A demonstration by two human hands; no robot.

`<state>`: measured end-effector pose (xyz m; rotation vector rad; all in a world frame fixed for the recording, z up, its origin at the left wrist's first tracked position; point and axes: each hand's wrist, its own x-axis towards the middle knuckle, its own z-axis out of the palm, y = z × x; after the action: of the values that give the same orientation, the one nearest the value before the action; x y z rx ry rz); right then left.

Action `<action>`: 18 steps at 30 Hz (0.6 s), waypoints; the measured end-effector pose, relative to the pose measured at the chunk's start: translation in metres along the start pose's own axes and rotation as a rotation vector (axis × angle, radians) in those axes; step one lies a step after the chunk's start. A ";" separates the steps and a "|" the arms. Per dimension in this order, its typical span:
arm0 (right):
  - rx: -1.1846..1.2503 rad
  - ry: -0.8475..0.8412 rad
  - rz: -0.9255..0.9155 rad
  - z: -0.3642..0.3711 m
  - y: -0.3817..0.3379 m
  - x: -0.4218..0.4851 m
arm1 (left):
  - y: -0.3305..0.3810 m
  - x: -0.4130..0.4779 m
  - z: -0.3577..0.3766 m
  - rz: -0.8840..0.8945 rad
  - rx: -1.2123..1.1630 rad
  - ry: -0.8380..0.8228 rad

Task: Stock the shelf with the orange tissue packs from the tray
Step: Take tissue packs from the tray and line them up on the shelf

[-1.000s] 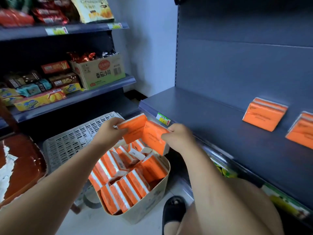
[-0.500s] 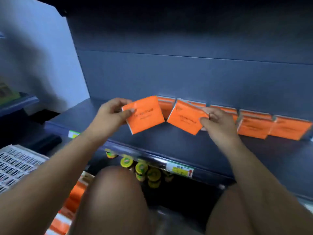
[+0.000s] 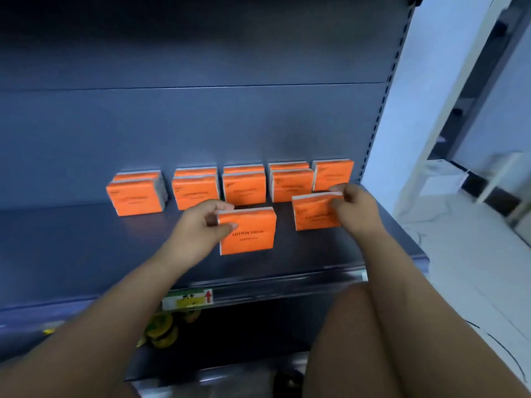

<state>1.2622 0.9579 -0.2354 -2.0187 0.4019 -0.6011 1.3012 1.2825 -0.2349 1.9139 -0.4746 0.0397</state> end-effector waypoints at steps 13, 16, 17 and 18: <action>-0.456 0.136 -0.196 -0.007 0.042 0.038 | 0.002 0.059 0.087 0.081 -0.034 -0.046; -0.513 0.164 -0.146 -0.002 0.039 0.048 | -0.003 0.069 0.099 0.095 -0.029 -0.069; -0.524 0.181 -0.128 -0.001 0.040 0.051 | -0.005 0.073 0.102 0.092 -0.024 -0.074; -0.529 0.194 -0.121 -0.001 0.041 0.055 | -0.006 0.076 0.105 0.096 -0.018 -0.081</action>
<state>1.3057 0.9096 -0.2574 -2.5093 0.6062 -0.8345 1.3524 1.1666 -0.2625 1.8797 -0.6198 0.0209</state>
